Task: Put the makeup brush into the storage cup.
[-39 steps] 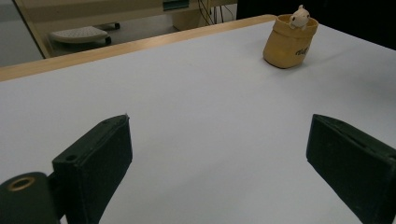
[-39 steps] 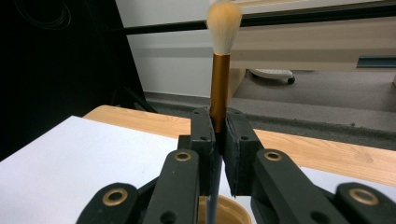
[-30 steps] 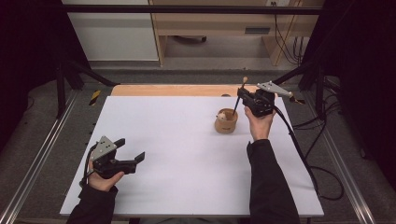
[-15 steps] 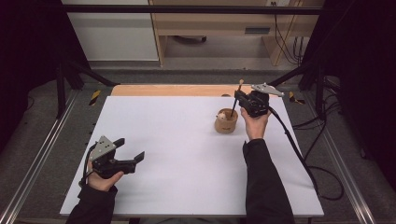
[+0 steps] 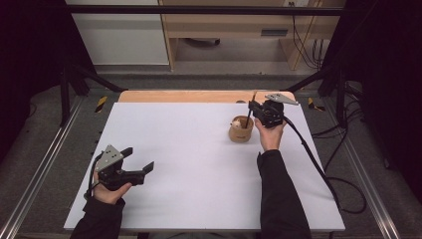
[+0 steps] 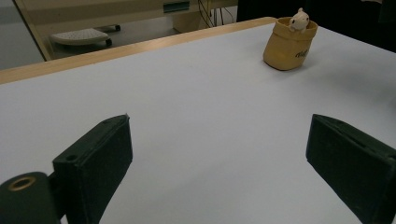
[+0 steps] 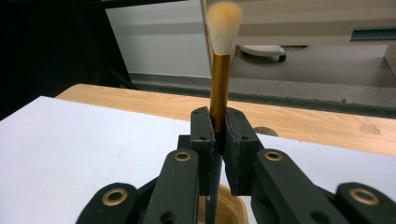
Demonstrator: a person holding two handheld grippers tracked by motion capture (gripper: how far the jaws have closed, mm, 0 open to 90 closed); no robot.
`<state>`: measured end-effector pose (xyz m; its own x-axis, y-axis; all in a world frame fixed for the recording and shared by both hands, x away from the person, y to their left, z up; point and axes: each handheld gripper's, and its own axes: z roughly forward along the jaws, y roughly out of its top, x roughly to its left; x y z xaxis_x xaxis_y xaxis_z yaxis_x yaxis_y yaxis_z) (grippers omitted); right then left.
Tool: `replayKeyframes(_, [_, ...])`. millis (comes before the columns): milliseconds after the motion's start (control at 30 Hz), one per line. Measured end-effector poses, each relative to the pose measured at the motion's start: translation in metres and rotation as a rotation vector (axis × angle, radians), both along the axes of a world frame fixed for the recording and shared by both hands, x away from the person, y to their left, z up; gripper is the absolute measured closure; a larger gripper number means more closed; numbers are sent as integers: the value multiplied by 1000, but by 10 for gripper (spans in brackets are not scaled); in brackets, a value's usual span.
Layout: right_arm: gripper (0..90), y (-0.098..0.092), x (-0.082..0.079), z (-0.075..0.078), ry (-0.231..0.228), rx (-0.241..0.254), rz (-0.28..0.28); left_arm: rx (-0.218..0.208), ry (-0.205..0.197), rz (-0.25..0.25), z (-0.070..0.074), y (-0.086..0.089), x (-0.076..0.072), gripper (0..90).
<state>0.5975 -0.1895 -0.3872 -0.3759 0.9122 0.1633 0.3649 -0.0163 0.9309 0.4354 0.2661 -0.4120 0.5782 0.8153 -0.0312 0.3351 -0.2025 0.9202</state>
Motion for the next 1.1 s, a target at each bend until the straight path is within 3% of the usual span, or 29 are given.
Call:
replayKeyframes(833, [827, 1, 3, -29, 89, -34, 9, 5, 0, 0, 0, 0, 0, 67])
replayKeyframes(1100, [770, -2, 0, -29, 127, -52, 17, 6, -1, 0, 0, -1, 0, 68])
